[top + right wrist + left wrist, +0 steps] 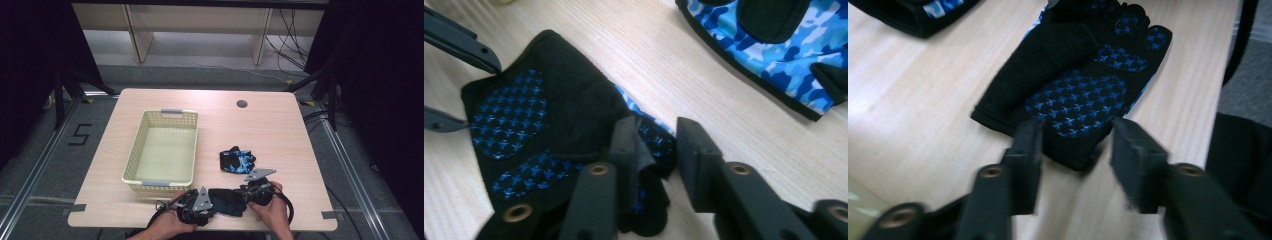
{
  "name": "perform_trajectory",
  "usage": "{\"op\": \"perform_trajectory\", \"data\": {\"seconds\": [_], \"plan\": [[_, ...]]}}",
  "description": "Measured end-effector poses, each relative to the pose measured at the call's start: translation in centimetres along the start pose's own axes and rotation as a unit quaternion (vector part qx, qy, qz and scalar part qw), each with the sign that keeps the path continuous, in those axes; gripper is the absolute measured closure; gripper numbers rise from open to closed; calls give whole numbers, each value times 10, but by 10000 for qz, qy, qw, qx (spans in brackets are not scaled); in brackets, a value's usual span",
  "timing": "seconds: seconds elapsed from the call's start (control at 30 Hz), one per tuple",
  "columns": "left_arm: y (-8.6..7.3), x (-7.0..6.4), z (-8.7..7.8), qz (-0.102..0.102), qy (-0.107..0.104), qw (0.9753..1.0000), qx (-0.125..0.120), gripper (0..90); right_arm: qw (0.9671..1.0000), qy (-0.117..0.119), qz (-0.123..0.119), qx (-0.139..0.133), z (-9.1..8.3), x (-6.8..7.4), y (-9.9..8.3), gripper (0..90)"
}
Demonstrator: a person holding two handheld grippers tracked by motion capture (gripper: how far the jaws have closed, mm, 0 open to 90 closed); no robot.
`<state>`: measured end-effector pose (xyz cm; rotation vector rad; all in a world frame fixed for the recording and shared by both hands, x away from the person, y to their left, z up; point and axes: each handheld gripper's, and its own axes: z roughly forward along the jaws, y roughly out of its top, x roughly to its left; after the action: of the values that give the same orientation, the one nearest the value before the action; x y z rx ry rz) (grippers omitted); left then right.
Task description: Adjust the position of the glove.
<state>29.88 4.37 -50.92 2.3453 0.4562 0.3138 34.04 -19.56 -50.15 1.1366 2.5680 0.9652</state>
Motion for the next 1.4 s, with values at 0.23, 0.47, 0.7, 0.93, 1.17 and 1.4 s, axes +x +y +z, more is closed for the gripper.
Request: {"op": "perform_trajectory", "data": {"seconds": [0.23, 0.47, 0.7, 0.93, 1.17, 1.4], "plan": [[7, -11, 0, 182, 43, 9997, -187, 795, 9999, 35, 102, -39, -10, -4, 0, 860], [14, -16, 6, 262, -40, 9993, -281, 805, 9997, -64, 208, -112, -22, -5, -4, 860], [15, -13, 7, 286, -50, 9992, -262, 797, 9997, -166, 176, -88, -25, -7, -10, 852], [13, -13, 9, 171, -116, 9995, -249, 632, 9993, -327, 201, -33, -19, -9, -13, 724], [8, -9, -19, 5, -144, 9989, -439, 446, 9988, -350, 240, -223, -29, -15, -7, 548], [-6, -1, -40, -348, -109, 9980, -518, 394, 9980, -407, 39, -483, -29, -19, 12, 554]]}}
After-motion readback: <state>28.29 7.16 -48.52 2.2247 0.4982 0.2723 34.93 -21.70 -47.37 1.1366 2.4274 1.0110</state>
